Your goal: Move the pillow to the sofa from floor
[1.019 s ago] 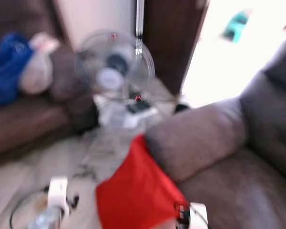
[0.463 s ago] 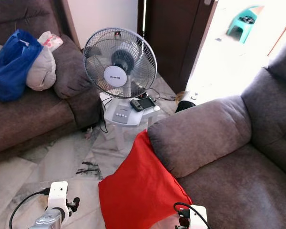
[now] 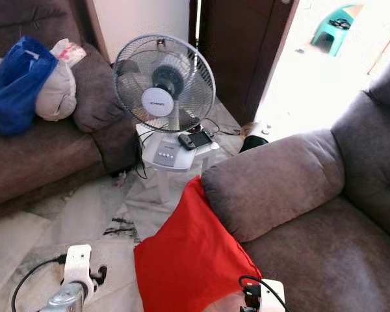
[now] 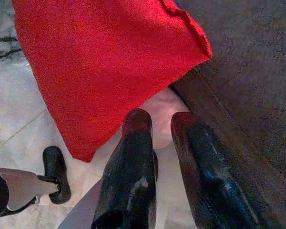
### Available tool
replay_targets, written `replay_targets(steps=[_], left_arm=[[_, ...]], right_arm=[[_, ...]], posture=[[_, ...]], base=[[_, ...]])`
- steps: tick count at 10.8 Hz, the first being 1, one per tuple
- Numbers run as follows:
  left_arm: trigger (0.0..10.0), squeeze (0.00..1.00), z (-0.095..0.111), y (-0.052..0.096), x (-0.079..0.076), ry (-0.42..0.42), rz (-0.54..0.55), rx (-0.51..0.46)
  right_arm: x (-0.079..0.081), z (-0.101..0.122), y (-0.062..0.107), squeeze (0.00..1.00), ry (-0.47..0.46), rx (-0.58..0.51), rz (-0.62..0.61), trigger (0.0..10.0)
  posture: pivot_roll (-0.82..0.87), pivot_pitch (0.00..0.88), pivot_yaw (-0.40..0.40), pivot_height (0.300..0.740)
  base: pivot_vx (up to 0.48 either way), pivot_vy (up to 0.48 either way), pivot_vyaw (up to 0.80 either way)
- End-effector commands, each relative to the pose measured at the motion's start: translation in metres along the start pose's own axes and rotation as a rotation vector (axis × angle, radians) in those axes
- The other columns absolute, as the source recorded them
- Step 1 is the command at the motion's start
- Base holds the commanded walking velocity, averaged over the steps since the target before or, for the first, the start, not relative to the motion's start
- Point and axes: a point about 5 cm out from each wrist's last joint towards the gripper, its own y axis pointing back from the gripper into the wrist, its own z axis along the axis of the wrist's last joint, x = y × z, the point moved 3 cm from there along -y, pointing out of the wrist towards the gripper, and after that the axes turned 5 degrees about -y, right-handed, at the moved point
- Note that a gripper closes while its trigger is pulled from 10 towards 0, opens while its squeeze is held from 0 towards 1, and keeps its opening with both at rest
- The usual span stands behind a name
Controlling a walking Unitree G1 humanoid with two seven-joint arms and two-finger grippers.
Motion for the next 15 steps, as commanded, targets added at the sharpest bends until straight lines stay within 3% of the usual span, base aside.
replay_targets(steps=[1,3,4,5,7,8,9,10,11,13,15], left_arm=[[10.0,0.00,0.009,-0.001,-0.007,0.020,0.003,-0.046],[10.0,0.00,0.038,0.002,-0.035,-0.025,-0.061,-0.217],[10.0,0.00,0.054,0.008,-0.047,-0.087,-0.078,-0.341],[10.0,0.00,0.068,0.014,-0.046,-0.118,-0.056,-0.448],[10.0,0.00,0.116,0.030,-0.032,-0.108,-0.016,-0.692],[10.0,0.00,0.138,0.036,-0.019,-0.083,0.033,-0.774],[10.0,0.00,0.149,0.043,-0.012,-0.066,0.078,-0.828],[10.0,0.00,0.158,0.052,-0.006,-0.061,0.111,-0.875],[10.0,0.00,0.168,0.061,-0.007,-0.093,0.111,-0.923],[10.0,0.00,0.193,0.075,-0.020,-0.124,0.050,-1.007],[10.0,0.00,0.202,0.077,-0.025,-0.113,0.042,-1.024]], right_arm=[[-0.010,0.004,0.003,0.00,0.003,-0.035,-0.010,10.0],[-0.025,0.009,0.010,0.00,0.054,-0.086,-0.017,10.0],[-0.032,0.013,0.015,0.00,0.039,-0.136,-0.013,10.0],[-0.036,0.015,0.019,0.00,-0.005,-0.180,-0.028,10.0],[-0.035,0.020,0.023,0.00,-0.076,-0.284,-0.010,10.0],[-0.028,0.026,0.023,0.00,-0.075,-0.337,0.025,10.0],[-0.017,0.033,0.023,0.00,0.010,-0.375,0.079,10.0],[0.068,0.223,0.009,0.00,0.090,-0.794,0.241,10.0],[0.101,0.280,0.025,0.00,0.098,-0.917,0.298,10.0],[0.121,0.306,0.045,0.00,0.044,-1.060,0.342,10.0],[0.131,0.312,0.051,0.00,0.046,-1.079,0.369,10.0]], posture=[[0.03,0.052,-0.101,0.740],[0.03,0.025,-0.128,0.740],[0.03,0.000,-0.128,0.740],[0.05,0.000,-0.112,0.740],[0.09,0.000,-0.099,0.740],[0.08,0.000,-0.126,0.740],[0.09,0.000,-0.132,0.740],[0.08,0.000,-0.125,0.740],[0.09,0.000,-0.115,0.740],[0.10,0.000,-0.088,0.740],[0.10,0.000,-0.088,0.740]], base=[[0.000,0.000,0.00],[0.000,0.000,0.00],[0.000,0.000,0.00],[0.000,0.000,0.00],[0.000,0.000,0.00],[0.000,0.000,0.00],[0.000,0.000,0.00],[0.000,0.000,0.00],[0.000,0.000,0.00],[0.000,0.000,0.00],[0.000,0.000,0.00]])
